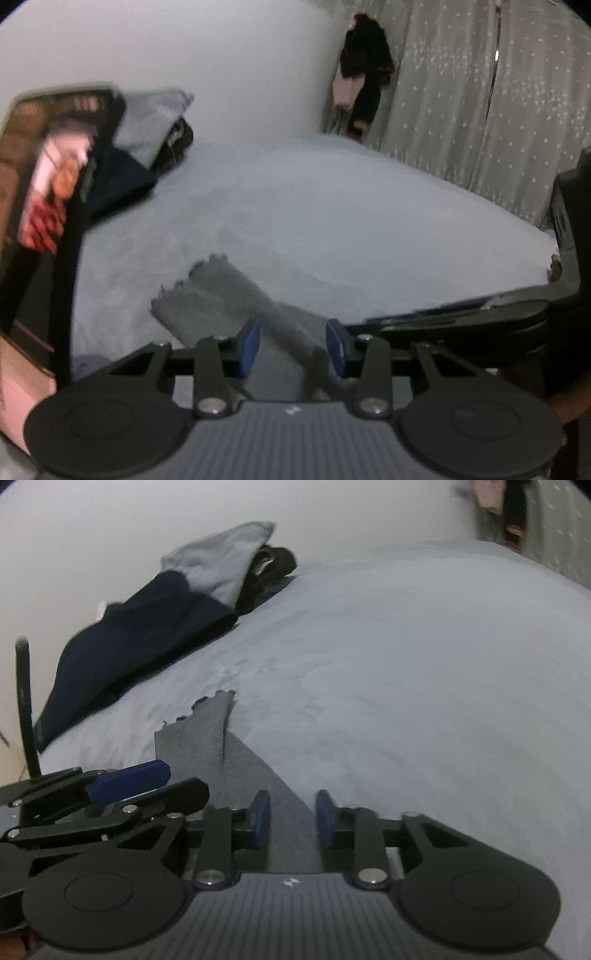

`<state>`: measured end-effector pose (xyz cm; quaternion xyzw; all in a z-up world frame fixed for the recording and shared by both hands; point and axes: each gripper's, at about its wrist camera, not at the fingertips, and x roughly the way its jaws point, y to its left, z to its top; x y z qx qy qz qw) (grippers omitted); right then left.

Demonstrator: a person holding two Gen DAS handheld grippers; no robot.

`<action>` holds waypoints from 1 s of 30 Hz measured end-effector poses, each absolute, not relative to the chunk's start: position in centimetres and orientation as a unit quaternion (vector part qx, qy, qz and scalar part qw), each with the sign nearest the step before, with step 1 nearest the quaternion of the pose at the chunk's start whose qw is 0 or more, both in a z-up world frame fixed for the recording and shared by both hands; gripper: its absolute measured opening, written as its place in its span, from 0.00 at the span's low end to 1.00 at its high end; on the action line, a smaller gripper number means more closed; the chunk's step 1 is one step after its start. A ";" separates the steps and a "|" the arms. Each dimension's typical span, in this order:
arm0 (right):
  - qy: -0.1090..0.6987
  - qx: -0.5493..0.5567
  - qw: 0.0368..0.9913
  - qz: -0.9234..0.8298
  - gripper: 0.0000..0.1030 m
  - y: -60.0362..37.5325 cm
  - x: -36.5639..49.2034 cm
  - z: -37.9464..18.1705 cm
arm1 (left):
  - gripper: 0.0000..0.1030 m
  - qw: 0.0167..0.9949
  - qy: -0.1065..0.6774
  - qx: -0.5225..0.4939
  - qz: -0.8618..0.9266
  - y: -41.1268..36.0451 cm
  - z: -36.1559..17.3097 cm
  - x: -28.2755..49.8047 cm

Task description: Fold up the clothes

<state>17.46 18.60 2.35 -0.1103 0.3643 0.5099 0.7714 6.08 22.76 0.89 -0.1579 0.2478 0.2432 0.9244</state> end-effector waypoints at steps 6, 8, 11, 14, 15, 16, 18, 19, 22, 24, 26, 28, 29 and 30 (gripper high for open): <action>0.311 -0.120 0.807 0.487 0.04 18.6 17.3 3.1 | 0.38 0.917 0.280 -0.139 0.248 22.2 0.2 6.9; 0.306 -0.108 0.819 0.473 0.04 18.2 17.6 3.3 | 0.38 0.916 0.287 -0.125 0.251 21.9 0.1 7.0; 0.323 -0.123 0.808 0.477 0.08 18.7 17.7 3.1 | 0.40 0.915 0.292 -0.121 0.252 21.7 0.1 7.0; 0.327 -0.134 0.804 0.478 0.15 20.0 17.9 3.3 | 0.40 0.914 0.292 -0.124 0.251 21.8 0.3 6.8; 0.329 -0.134 0.802 0.480 0.18 20.4 18.2 3.4 | 0.40 0.914 0.292 -0.124 0.251 21.9 0.3 6.8; 0.336 -0.127 0.797 0.486 0.22 20.9 18.6 3.6 | 0.40 0.914 0.293 -0.125 0.251 21.9 0.3 6.8; 0.356 -0.124 0.781 0.499 0.23 22.5 19.5 3.5 | 0.40 0.914 0.293 -0.127 0.251 22.0 0.3 6.8; 0.366 -0.124 0.771 0.507 0.24 23.3 19.8 3.4 | 0.41 0.914 0.294 -0.127 0.250 22.1 0.3 6.9; 0.394 -0.115 0.738 0.536 0.26 25.0 20.7 3.2 | 0.41 0.913 0.295 -0.129 0.251 21.9 0.4 6.9; 0.402 -0.116 0.724 0.549 0.26 26.0 20.9 3.0 | 0.41 0.913 0.296 -0.130 0.251 21.9 0.5 6.9; 0.399 -0.129 0.718 0.556 0.28 27.2 20.8 2.8 | 0.41 0.912 0.297 -0.132 0.250 22.0 0.6 6.9; 0.387 -0.154 0.710 0.568 0.16 28.1 20.1 2.8 | 0.41 0.911 0.299 -0.136 0.250 22.1 0.6 7.0; 0.378 -0.167 0.705 0.577 0.04 28.3 19.6 3.0 | 0.42 0.910 0.300 -0.138 0.249 22.2 0.6 7.0; 0.363 -0.176 0.707 0.581 0.04 28.4 19.1 3.2 | 0.42 0.910 0.300 -0.140 0.249 22.3 0.5 7.0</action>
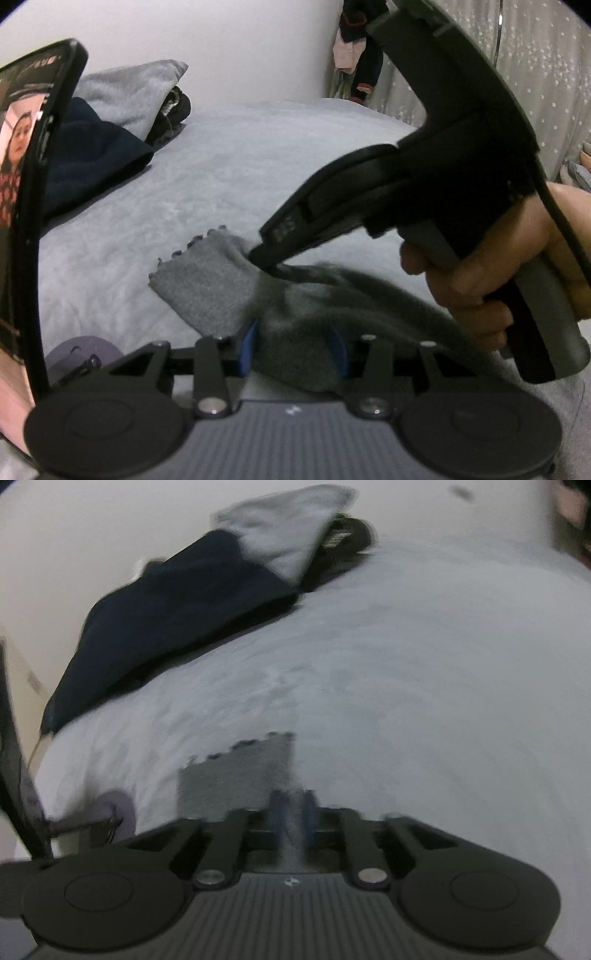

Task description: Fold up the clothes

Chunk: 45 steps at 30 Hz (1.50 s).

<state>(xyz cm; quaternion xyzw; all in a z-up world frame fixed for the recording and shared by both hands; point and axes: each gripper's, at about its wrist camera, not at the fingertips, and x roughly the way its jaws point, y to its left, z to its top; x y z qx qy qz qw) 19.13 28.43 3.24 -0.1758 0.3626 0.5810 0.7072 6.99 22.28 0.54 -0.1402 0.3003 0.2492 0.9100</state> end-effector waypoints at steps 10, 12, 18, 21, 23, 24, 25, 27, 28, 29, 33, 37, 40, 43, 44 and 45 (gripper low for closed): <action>0.297 -0.206 0.777 0.515 0.09 27.2 18.8 5.2 | 0.43 0.908 0.301 -0.145 0.253 22.7 0.6 7.3; 0.294 -0.186 0.789 0.506 0.18 25.1 19.5 6.5 | 0.43 0.910 0.295 -0.142 0.254 22.4 0.8 7.1; 0.301 -0.153 0.819 0.463 0.27 16.0 20.1 9.0 | 0.43 0.935 0.262 -0.123 0.206 20.6 1.9 6.8; 0.317 -0.159 0.822 0.446 0.28 12.7 19.6 8.3 | 0.43 0.941 0.276 -0.110 0.162 19.5 1.5 7.2; 0.331 -0.167 0.817 0.442 0.28 11.5 19.3 7.2 | 0.43 0.944 0.282 -0.100 0.140 18.6 1.3 7.3; 0.339 -0.173 0.812 0.442 0.28 11.4 19.1 6.5 | 0.43 0.946 0.282 -0.093 0.132 18.2 1.2 7.3; 0.347 -0.178 0.807 0.443 0.28 11.3 19.0 5.7 | 0.43 0.947 0.283 -0.085 0.123 17.8 1.1 7.3; 0.360 -0.191 0.797 0.447 0.28 11.5 18.8 4.3 | 0.43 0.949 0.288 -0.070 0.108 17.3 0.8 7.5; 0.364 -0.196 0.793 0.448 0.28 11.6 18.6 3.7 | 0.43 0.947 0.296 -0.066 0.102 17.2 0.6 7.7; 0.367 -0.201 0.789 0.449 0.28 11.8 18.5 3.2 | 0.43 0.946 0.305 -0.062 0.096 17.2 0.3 7.9; 0.352 -0.208 0.792 0.453 0.01 11.9 18.1 2.7 | 0.43 0.943 0.318 -0.044 0.093 16.8 0.0 8.1; 0.338 -0.208 0.816 0.420 0.00 12.1 18.6 2.7 | 0.43 0.940 0.326 -0.027 0.095 16.5 -0.2 8.2; 0.341 -0.200 0.829 0.396 0.00 12.0 19.2 2.5 | 0.43 0.940 0.328 -0.022 0.097 16.4 -0.1 8.3; 0.343 -0.161 0.835 0.399 0.06 11.1 19.4 3.4 | 0.43 0.942 0.320 -0.033 0.098 16.7 0.2 8.3; 0.343 -0.145 0.835 0.404 0.08 10.9 19.4 3.8 | 0.43 0.943 0.316 -0.037 0.101 16.8 0.3 8.2; 0.346 -0.140 0.831 0.412 0.16 11.1 19.5 4.1 | 0.43 0.944 0.309 -0.035 0.108 16.8 0.4 8.1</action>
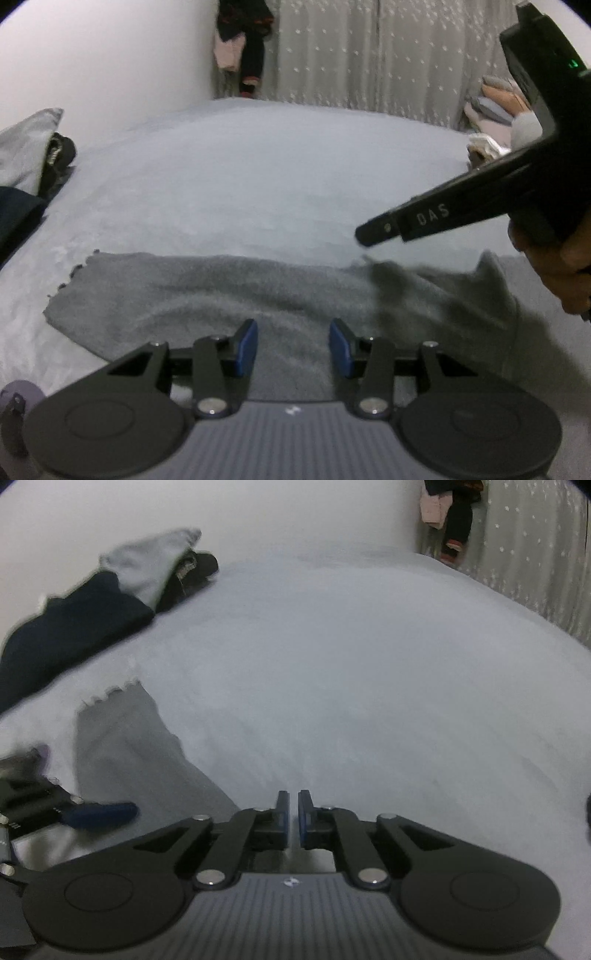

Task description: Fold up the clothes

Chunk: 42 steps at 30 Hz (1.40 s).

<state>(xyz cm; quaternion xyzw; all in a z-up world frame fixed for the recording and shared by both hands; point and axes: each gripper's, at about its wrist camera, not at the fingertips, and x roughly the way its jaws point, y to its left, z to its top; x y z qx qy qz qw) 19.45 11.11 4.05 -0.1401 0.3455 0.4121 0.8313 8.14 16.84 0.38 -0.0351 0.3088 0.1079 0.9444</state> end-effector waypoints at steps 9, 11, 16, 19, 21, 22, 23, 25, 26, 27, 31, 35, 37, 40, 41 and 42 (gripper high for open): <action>0.357 -0.171 0.792 0.466 0.23 16.9 18.8 3.3 | 0.44 0.936 0.321 -0.051 0.135 18.9 -0.1 8.6; 0.359 -0.186 0.784 0.471 0.23 17.8 18.3 2.7 | 0.44 0.933 0.329 -0.053 0.137 19.0 -0.2 8.6; 0.348 -0.226 0.766 0.491 0.04 18.7 17.2 2.3 | 0.44 0.929 0.337 -0.060 0.139 19.4 -0.2 8.6; 0.323 -0.241 0.775 0.487 0.02 18.7 16.6 2.7 | 0.44 0.929 0.336 -0.062 0.139 19.3 -0.1 8.6; 0.317 -0.234 0.788 0.472 0.02 18.5 16.9 2.8 | 0.44 0.929 0.337 -0.062 0.139 19.2 -0.1 8.5; 0.320 -0.228 0.794 0.463 0.02 18.3 17.2 2.8 | 0.44 0.929 0.337 -0.062 0.140 19.1 -0.1 8.5; 0.324 -0.226 0.798 0.456 0.02 18.3 17.5 2.6 | 0.44 0.929 0.338 -0.060 0.139 19.2 -0.2 8.6; 0.326 -0.232 0.798 0.451 0.03 18.2 17.5 2.9 | 0.45 0.929 0.337 -0.063 0.139 19.4 -0.1 8.7; 0.323 -0.230 0.802 0.447 0.03 17.9 17.5 3.3 | 0.45 0.930 0.334 -0.067 0.139 19.6 -0.1 8.7; 0.318 -0.220 0.810 0.441 0.04 17.1 17.7 4.1 | 0.45 0.931 0.331 -0.071 0.139 19.7 0.1 8.6; 0.318 -0.189 0.838 0.401 0.10 12.5 18.3 6.5 | 0.45 0.941 0.307 -0.077 0.121 19.2 0.8 8.2; 0.329 -0.181 0.853 0.362 0.12 7.5 17.3 7.3 | 0.44 0.953 0.284 -0.082 0.066 17.8 1.3 7.7; 0.336 -0.179 0.855 0.352 0.13 5.8 16.2 6.9 | 0.44 0.956 0.278 -0.089 0.026 17.0 1.4 7.5; 0.351 -0.174 0.854 0.344 0.13 4.3 14.9 5.4 | 0.38 0.957 0.269 -0.099 -0.039 15.7 1.3 7.1; 0.354 -0.175 0.854 0.339 0.13 4.2 14.6 4.7 | 0.36 0.957 0.269 -0.095 -0.058 15.3 1.2 7.0; 0.354 -0.180 0.856 0.332 0.13 4.1 14.5 4.2 | 0.33 0.956 0.270 -0.092 -0.076 14.9 1.1 7.0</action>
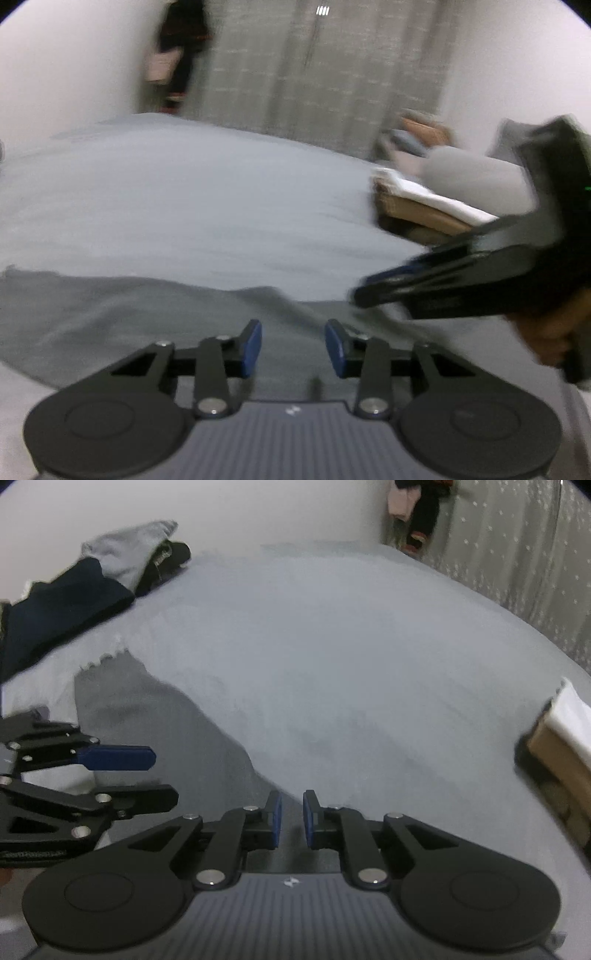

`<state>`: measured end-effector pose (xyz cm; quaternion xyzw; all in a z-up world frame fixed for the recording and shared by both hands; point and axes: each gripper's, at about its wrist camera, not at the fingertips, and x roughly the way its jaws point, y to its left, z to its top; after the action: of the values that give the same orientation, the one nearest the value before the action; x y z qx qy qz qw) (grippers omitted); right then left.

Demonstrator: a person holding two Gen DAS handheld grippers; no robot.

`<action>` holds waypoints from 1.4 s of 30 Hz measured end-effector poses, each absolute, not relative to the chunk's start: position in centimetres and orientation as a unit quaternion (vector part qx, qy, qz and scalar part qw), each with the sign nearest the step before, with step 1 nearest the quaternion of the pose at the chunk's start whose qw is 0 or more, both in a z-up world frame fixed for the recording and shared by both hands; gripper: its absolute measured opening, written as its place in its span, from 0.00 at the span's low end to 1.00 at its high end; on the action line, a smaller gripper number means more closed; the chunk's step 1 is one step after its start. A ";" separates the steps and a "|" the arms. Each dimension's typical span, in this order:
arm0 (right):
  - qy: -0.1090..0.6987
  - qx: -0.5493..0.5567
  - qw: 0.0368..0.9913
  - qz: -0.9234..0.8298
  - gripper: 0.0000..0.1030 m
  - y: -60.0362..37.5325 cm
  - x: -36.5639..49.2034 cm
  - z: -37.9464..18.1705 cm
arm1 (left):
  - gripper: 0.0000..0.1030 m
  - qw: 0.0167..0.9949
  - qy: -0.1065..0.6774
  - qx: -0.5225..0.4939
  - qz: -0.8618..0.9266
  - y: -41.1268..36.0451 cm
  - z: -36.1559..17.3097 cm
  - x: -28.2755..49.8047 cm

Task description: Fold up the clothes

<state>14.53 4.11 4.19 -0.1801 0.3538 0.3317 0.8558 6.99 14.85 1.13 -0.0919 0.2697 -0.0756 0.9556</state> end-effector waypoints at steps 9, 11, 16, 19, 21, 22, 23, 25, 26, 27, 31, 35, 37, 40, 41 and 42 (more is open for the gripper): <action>0.354 -0.169 0.867 0.307 0.38 3.8 16.2 2.1 | 0.07 0.924 0.332 -0.036 -0.185 11.9 -0.9 7.4; 0.356 -0.161 0.868 0.305 0.36 3.8 16.3 1.6 | 0.07 0.922 0.340 -0.022 -0.184 11.5 -1.3 7.3; 0.339 -0.190 0.874 0.293 0.02 4.6 16.1 0.2 | 0.07 0.917 0.352 -0.040 -0.184 11.8 -1.6 7.2; 0.324 -0.193 0.889 0.261 0.00 4.8 16.6 -0.2 | 0.07 0.918 0.350 -0.029 -0.183 11.5 -1.5 7.1; 0.324 -0.169 0.893 0.262 0.01 4.4 16.6 0.4 | 0.08 0.920 0.346 -0.029 -0.182 11.5 -1.4 7.0; 0.324 -0.157 0.895 0.263 0.03 4.2 16.6 0.7 | 0.09 0.921 0.344 -0.029 -0.182 11.5 -1.4 7.0; 0.324 -0.145 0.897 0.263 0.05 4.0 16.6 1.0 | 0.11 0.922 0.342 -0.029 -0.182 11.6 -1.3 7.0; 0.324 -0.122 0.900 0.266 0.06 3.6 16.5 1.6 | 0.18 0.923 0.339 -0.036 -0.177 11.9 -1.1 7.3; 0.325 -0.116 0.898 0.275 0.06 3.5 16.1 1.9 | 0.21 0.924 0.337 -0.040 -0.174 12.1 -1.0 7.3; 0.326 -0.110 0.895 0.284 0.06 3.5 15.6 2.1 | 0.26 0.925 0.336 -0.044 -0.170 12.3 -0.9 7.4; 0.346 -0.110 0.876 0.317 0.07 4.3 14.2 1.2 | 0.31 0.924 0.342 -0.063 -0.159 13.0 -1.1 8.0; 0.351 -0.129 0.875 0.307 0.07 6.4 14.9 -0.2 | 0.34 0.924 0.345 -0.058 -0.156 12.6 -1.3 8.2; 0.351 -0.123 0.879 0.298 0.08 7.1 15.8 -0.1 | 0.37 0.924 0.345 -0.059 -0.157 12.6 -1.3 8.3; 0.348 -0.119 0.888 0.276 0.16 7.7 16.4 0.7 | 0.46 0.922 0.346 -0.066 -0.159 12.4 -1.2 8.6; 0.346 -0.118 0.891 0.269 0.21 7.7 16.5 1.1 | 0.49 0.922 0.346 -0.069 -0.161 12.4 -1.1 8.7; 0.344 -0.112 0.894 0.265 0.25 7.4 16.3 1.5 | 0.55 0.921 0.346 -0.075 -0.162 12.4 -1.0 8.7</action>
<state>16.28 7.36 1.51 -0.1120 0.3436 0.2654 0.8938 8.75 12.43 -1.00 -0.0747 0.3464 -0.1621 0.9209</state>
